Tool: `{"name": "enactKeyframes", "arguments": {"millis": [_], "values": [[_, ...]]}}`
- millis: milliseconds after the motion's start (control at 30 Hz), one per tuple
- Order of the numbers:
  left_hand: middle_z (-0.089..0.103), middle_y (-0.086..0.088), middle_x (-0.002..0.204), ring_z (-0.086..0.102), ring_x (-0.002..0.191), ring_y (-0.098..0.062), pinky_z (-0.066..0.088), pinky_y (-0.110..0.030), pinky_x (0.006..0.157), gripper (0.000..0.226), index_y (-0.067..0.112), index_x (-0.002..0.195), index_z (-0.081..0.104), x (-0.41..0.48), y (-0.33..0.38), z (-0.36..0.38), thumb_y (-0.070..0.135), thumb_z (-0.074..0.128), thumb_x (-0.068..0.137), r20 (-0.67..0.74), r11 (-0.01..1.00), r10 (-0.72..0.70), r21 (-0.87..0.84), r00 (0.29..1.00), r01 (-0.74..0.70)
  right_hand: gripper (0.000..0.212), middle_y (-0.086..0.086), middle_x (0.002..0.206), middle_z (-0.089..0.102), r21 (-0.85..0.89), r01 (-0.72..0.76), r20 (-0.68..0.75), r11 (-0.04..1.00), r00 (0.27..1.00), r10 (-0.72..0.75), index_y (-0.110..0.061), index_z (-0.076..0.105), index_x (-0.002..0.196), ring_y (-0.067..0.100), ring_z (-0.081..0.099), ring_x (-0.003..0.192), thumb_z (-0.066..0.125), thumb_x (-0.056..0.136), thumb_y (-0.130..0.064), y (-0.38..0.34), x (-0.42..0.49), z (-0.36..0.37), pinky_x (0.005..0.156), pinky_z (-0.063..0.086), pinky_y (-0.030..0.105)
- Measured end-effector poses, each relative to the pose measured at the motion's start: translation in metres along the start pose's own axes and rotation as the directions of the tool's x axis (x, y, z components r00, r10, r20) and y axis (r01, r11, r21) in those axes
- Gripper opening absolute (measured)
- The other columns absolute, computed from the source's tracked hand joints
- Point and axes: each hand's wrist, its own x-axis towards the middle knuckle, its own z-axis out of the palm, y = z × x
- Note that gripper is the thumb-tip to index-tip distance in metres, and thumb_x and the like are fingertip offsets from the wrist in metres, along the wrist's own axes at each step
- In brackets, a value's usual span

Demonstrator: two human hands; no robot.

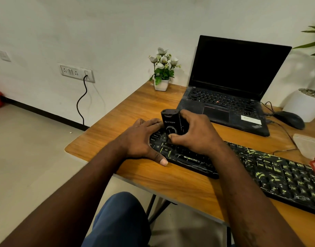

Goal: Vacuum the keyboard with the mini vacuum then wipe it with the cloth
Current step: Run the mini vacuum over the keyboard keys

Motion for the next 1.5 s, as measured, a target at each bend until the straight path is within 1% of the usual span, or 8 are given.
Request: {"name": "enactKeyframes", "arguments": {"millis": [133, 367, 533, 667, 800, 1000, 1233, 1500], "values": [[0.03, 0.035, 0.131, 0.034, 0.115, -0.013, 0.044, -0.037, 0.098, 0.113, 0.048, 0.144, 0.041, -0.001, 0.002, -0.002, 0.093, 0.07, 0.045, -0.006, 1.0, 0.003, -0.02, 1.0, -0.003, 0.042, -0.005, 0.092, 0.073, 0.088, 0.051, 0.108, 0.995, 0.992, -0.061, -0.029, 0.067, 0.109, 0.015, 0.07, 0.081, 0.084, 0.071, -0.032, -0.003, -0.004, 0.001, 0.073, 0.059, 0.047], [0.033, 0.041, 0.126, 0.035, 0.117, -0.014, 0.044, -0.039, 0.102, 0.101, 0.058, 0.133, 0.041, -0.001, 0.002, -0.002, 0.093, 0.072, 0.043, 0.0, 0.999, 0.027, -0.036, 1.0, -0.027, 0.042, -0.003, 0.09, 0.072, 0.105, 0.067, 0.096, 0.992, 0.992, -0.078, -0.028, 0.067, 0.11, 0.015, 0.068, 0.077, 0.085, 0.072, -0.028, -0.007, -0.004, 0.006, 0.07, 0.059, 0.045], [0.026, 0.032, 0.154, 0.032, 0.119, -0.013, 0.045, -0.043, 0.103, 0.123, 0.049, 0.151, 0.033, 0.0, -0.001, 0.001, 0.1, 0.065, 0.043, -0.007, 1.0, 0.027, 0.007, 1.0, -0.027, 0.045, -0.008, 0.096, 0.072, 0.092, 0.006, 0.001, 0.996, 1.0, -0.006, -0.028, 0.065, 0.112, 0.01, 0.07, 0.084, 0.087, 0.073, -0.028, -0.002, -0.003, 0.0, 0.074, 0.062, 0.042], [0.029, 0.042, 0.134, 0.034, 0.116, -0.012, 0.045, -0.041, 0.101, 0.115, 0.051, 0.144, 0.038, -0.002, 0.001, -0.001, 0.097, 0.068, 0.043, 0.0, 0.999, 0.027, -0.028, 1.0, -0.027, 0.047, -0.004, 0.097, 0.074, 0.153, 0.02, 0.088, 0.988, 0.996, -0.034, -0.028, 0.067, 0.115, 0.017, 0.072, 0.085, 0.086, 0.072, -0.025, -0.003, -0.004, 0.004, 0.075, 0.061, 0.047], [0.027, 0.031, 0.155, 0.033, 0.118, -0.013, 0.044, -0.039, 0.099, 0.121, 0.05, 0.15, 0.034, -0.001, 0.0, 0.001, 0.099, 0.066, 0.044, -0.02, 0.999, 0.032, -0.008, 0.999, -0.032, 0.055, -0.01, 0.104, 0.072, 0.138, 0.0, -0.037, 0.99, 0.999, 0.005, -0.029, 0.063, 0.126, 0.006, 0.07, 0.091, 0.088, 0.077, -0.025, -0.004, -0.002, 0.002, 0.08, 0.063, 0.034], [0.028, 0.047, 0.116, 0.034, 0.116, -0.011, 0.041, -0.034, 0.095, 0.104, 0.053, 0.138, 0.037, -0.002, 0.002, -0.002, 0.084, 0.081, 0.049, -0.025, 0.998, 0.028, -0.064, 0.999, -0.03, 0.05, -0.005, 0.099, 0.074, 0.163, 0.027, 0.068, 0.986, 0.997, -0.039, -0.027, 0.067, 0.119, 0.015, 0.071, 0.088, 0.088, 0.074, -0.023, -0.007, -0.002, 0.011, 0.078, 0.061, 0.044], [0.046, 0.022, 0.136, 0.036, 0.125, -0.015, 0.041, -0.041, 0.108, 0.105, 0.05, 0.136, 0.044, -0.001, 0.0, 0.001, 0.092, 0.076, 0.045, -0.019, 0.997, 0.013, -0.074, 1.0, -0.015, 0.05, -0.005, 0.098, 0.074, 0.168, 0.046, 0.078, 0.985, 0.995, -0.06, -0.026, 0.067, 0.12, 0.015, 0.071, 0.087, 0.088, 0.074, -0.024, -0.01, -0.002, 0.017, 0.076, 0.061, 0.045], [0.039, 0.035, 0.126, 0.036, 0.119, -0.013, 0.043, -0.038, 0.1, 0.102, 0.058, 0.134, 0.036, -0.002, 0.001, -0.001, 0.086, 0.08, 0.046, -0.028, 0.996, 0.017, -0.088, 0.999, -0.02, 0.044, -0.003, 0.094, 0.074, 0.132, 0.032, 0.077, 0.991, 0.996, -0.042, -0.026, 0.068, 0.113, 0.018, 0.071, 0.083, 0.086, 0.073, -0.026, -0.005, -0.002, 0.013, 0.073, 0.06, 0.048]]}}
